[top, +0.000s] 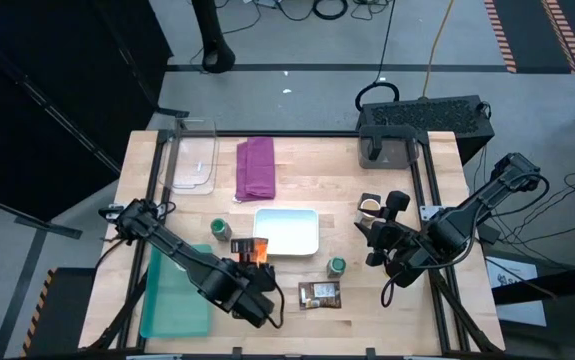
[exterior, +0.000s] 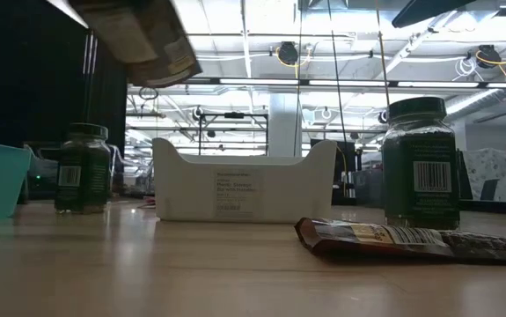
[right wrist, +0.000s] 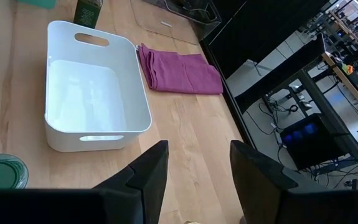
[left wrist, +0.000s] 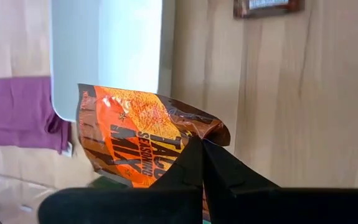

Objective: Sort spices by type
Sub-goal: Put the left orange seasoning bag into the transparent bin

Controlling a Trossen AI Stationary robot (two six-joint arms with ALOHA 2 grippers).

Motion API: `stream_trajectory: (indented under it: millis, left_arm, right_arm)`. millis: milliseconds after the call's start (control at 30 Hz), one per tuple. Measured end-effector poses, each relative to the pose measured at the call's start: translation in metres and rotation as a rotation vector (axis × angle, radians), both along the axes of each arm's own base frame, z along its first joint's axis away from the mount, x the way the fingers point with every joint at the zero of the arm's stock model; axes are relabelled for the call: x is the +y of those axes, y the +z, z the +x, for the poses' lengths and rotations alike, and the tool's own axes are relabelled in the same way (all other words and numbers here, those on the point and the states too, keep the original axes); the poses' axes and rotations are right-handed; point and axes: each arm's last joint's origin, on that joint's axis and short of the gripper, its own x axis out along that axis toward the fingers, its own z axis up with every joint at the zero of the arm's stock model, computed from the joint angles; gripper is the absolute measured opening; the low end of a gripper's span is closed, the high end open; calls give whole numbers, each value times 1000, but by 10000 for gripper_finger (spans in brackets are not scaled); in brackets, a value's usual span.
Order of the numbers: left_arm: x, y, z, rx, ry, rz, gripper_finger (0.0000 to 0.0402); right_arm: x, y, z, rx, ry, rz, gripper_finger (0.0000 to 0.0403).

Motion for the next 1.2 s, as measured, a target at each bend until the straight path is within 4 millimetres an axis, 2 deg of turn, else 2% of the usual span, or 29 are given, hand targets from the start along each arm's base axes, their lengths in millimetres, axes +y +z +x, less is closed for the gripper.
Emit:
stream_trajectory:
  millis: [300, 633, 767, 900, 1067, 1200]
  left_arm:
    - [22, 23, 7, -56, -24, 83, 0]
    - [85, 42, 20, -71, 16, 167, 0]
    - [115, 56, 19, -78, 21, 216, 0]
    - [154, 72, 13, -84, 57, 247, 0]
    - [211, 88, -3, -74, 142, 248, 0]
    - [263, 84, -23, -27, 293, 213, 0]
  right_arm:
    - [0, 0, 0, 0, 0, 0, 155]
    - [0, 0, 0, 12, 7, -14, 155]
    - [0, 0, 0, 16, 9, -17, 155]
    - [0, -1, -1, 24, 12, -19, 155]
    - [-1, -1, -1, 30, 12, -24, 155]
    - [-1, -1, -1, 31, 13, -25, 155]
